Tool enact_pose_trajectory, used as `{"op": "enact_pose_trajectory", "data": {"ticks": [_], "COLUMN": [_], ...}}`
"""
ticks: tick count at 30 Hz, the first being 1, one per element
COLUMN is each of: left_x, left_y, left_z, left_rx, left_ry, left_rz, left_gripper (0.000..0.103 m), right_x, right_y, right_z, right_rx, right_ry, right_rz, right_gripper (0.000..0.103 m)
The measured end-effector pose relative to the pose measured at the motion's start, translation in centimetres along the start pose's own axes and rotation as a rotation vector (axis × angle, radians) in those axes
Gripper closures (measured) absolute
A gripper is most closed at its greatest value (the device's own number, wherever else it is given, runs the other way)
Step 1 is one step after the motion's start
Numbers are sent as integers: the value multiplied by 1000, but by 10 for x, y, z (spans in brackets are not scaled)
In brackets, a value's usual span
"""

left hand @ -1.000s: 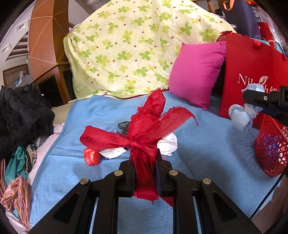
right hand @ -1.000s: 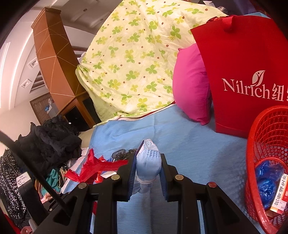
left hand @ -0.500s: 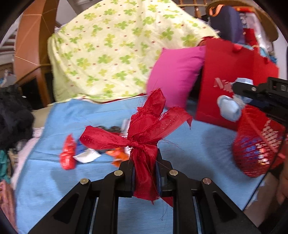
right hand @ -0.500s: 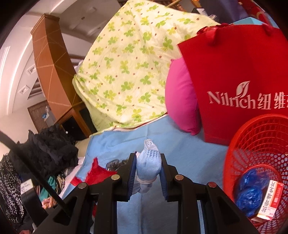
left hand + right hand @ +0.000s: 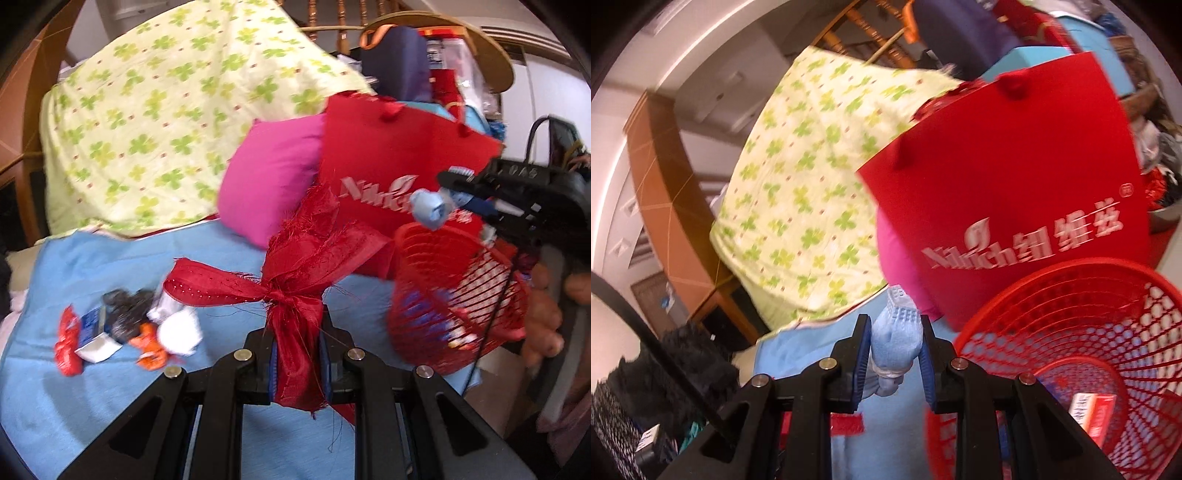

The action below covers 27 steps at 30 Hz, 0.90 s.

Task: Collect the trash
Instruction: 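Carry the red ribbon to the red basket and open the left tool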

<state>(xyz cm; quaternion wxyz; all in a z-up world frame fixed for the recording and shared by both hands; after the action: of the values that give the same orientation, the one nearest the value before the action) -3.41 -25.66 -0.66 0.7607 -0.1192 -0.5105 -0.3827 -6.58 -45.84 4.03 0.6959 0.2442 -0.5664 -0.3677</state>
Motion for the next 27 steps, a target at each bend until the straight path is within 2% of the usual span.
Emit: {"op": "enact_pose_trajectory", "data": {"ticks": [6,14,21,27], "left_x": [39,80,90,86], "left_y": [-40,-78,-110,-119], "left_z": [-12,-30,-49,-60], "left_rx": [-64,-81,-83,-73], "left_ry": [-15,-29,-3,26], "left_rz": [-5,-29,-84,-110], "left_gripper": [84,82,79,76], "right_x": [33,67,75,73], "right_y": [-34,-85,-104,-111], "right_z": [30,61,68,64], "right_rx": [-42,-103,-122,-139], "right_ry": [-89,-161,-167,-147], "right_rz": [-56,-137,-179,-192], "right_gripper": [75,75,74,74]}}
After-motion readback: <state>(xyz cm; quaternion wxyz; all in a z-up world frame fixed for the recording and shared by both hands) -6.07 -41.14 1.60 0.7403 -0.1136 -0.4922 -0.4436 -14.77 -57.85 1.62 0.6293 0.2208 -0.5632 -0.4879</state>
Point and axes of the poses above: each gripper's, at about its wrist camera, not at the fingertips, and z roughly against the way its jaws point, y to its left, x to its top, the point moved 8 cm from there along -z, roughly the way its jaws point, and after that the axes turned 15 degrees about -z, right-handed, at the moved point
